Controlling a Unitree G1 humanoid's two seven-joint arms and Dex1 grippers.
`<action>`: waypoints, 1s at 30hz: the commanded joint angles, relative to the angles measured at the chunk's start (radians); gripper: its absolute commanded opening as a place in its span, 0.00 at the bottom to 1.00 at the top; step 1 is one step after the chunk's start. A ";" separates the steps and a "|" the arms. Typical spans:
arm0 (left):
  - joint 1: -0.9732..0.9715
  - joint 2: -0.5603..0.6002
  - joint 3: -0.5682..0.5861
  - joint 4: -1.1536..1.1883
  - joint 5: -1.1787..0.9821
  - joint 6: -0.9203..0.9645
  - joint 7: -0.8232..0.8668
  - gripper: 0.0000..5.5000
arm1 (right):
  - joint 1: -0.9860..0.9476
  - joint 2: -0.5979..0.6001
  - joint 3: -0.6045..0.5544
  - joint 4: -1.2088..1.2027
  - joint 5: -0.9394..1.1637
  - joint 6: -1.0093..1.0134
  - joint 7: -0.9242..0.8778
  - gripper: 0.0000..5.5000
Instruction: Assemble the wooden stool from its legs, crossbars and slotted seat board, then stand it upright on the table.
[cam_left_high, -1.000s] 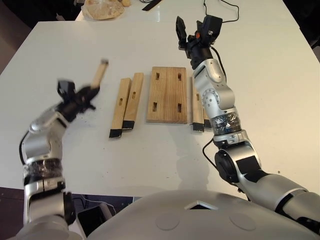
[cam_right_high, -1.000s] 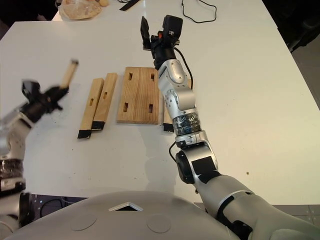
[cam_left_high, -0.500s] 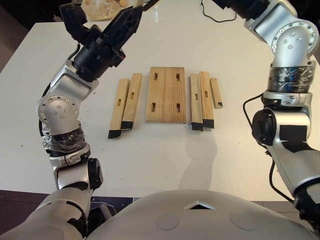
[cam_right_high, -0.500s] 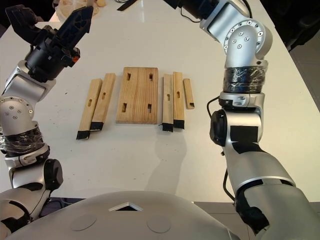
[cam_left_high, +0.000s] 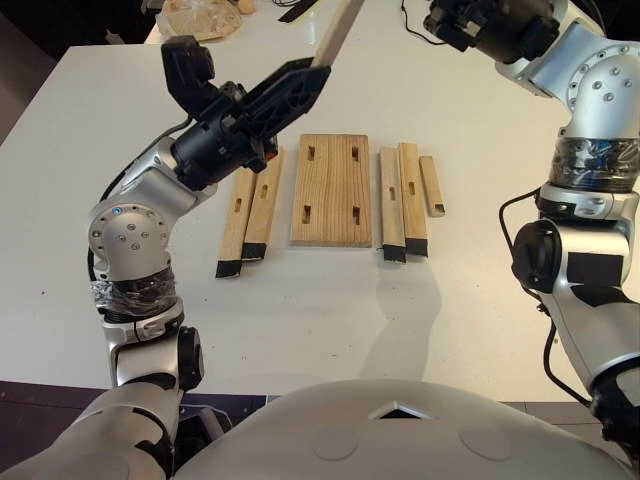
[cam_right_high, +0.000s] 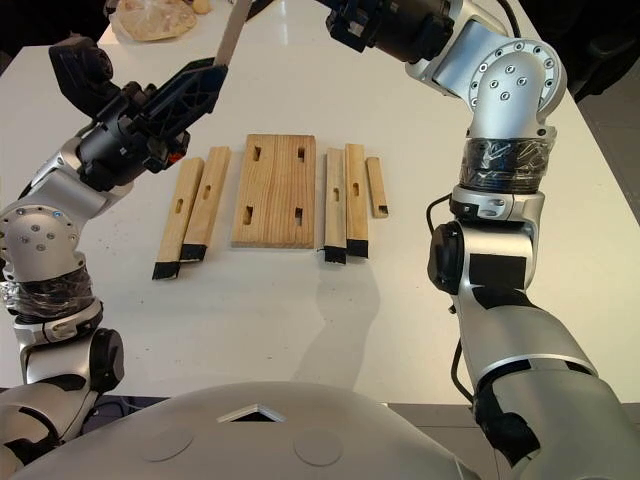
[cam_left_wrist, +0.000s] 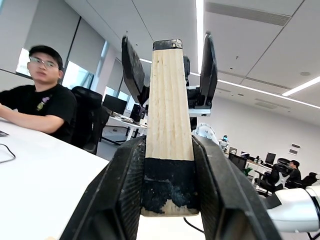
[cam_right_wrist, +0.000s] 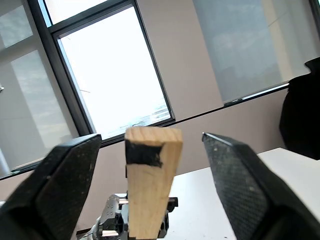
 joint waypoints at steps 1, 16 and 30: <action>0.001 0.014 0.000 -0.015 -0.011 0.005 -0.007 0.24 | -0.005 -0.027 -0.008 -0.007 0.023 0.047 0.018 0.57; 0.025 0.011 -0.025 -0.018 0.007 0.008 -0.022 0.24 | 0.018 -0.033 -0.034 -0.040 0.050 0.101 0.008 0.23; 0.096 0.061 -0.172 0.045 0.395 -0.188 -0.039 0.45 | 0.115 -0.057 -0.026 -0.092 -0.045 -0.025 0.009 0.23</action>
